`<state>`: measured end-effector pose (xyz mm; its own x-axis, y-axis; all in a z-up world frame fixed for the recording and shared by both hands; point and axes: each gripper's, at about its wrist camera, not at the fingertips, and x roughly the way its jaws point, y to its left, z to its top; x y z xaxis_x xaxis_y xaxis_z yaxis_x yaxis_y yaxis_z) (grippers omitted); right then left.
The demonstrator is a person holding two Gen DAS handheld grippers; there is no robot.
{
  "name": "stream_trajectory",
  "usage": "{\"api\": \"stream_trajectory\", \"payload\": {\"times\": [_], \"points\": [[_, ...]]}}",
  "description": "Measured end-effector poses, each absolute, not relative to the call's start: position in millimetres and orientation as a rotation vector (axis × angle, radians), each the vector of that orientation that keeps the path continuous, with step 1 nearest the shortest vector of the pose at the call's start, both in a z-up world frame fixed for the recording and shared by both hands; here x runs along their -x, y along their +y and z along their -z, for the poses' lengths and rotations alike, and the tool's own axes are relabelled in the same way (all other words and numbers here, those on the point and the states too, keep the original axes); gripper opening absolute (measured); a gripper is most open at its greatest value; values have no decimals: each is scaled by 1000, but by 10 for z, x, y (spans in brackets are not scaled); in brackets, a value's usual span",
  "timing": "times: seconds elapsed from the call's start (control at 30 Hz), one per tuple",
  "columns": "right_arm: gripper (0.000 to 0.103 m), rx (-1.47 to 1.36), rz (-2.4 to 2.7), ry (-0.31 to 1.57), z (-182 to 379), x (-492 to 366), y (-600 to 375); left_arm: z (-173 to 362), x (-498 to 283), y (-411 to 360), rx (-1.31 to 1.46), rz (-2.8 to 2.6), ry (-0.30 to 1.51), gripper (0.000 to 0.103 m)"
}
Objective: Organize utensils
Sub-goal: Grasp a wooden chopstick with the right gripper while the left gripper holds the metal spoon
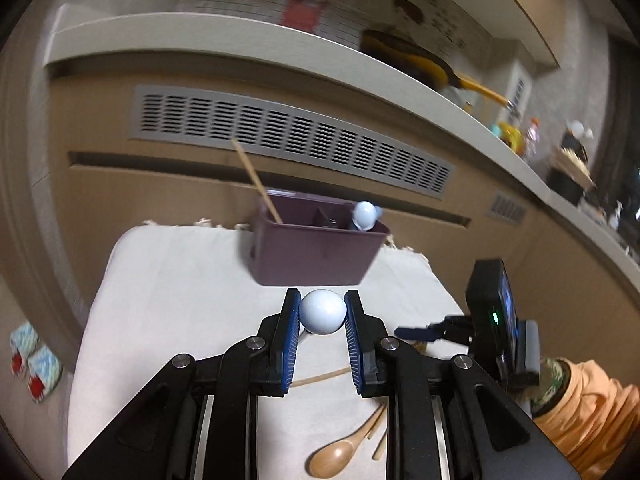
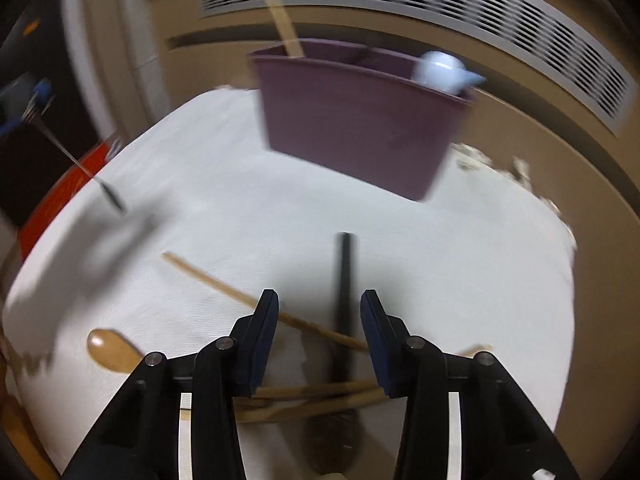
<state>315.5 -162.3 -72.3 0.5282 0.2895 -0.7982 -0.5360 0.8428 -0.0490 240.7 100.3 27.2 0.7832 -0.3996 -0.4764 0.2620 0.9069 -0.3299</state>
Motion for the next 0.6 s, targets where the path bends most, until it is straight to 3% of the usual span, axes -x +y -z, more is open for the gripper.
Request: {"api": "stream_trajectory", "payload": {"times": [0.3, 0.47, 0.5, 0.53, 0.6], "points": [[43, 598, -640, 908, 937, -2994, -1035, -56, -2515, 1245, 373, 341, 603, 23], [46, 447, -677, 1018, 965, -3358, -1087, -33, -2472, 1240, 369, 357, 599, 23], [41, 412, -676, 1038, 958, -3410, -1108, -32, -2469, 1241, 369, 357, 598, 23], [26, 420, -661, 1037, 950, -3415, -1107, -35, -2466, 1240, 370, 357, 599, 23], [17, 426, -668, 1045, 926, -3362, -1095, -35, -2458, 1243, 375, 359, 599, 23]]}}
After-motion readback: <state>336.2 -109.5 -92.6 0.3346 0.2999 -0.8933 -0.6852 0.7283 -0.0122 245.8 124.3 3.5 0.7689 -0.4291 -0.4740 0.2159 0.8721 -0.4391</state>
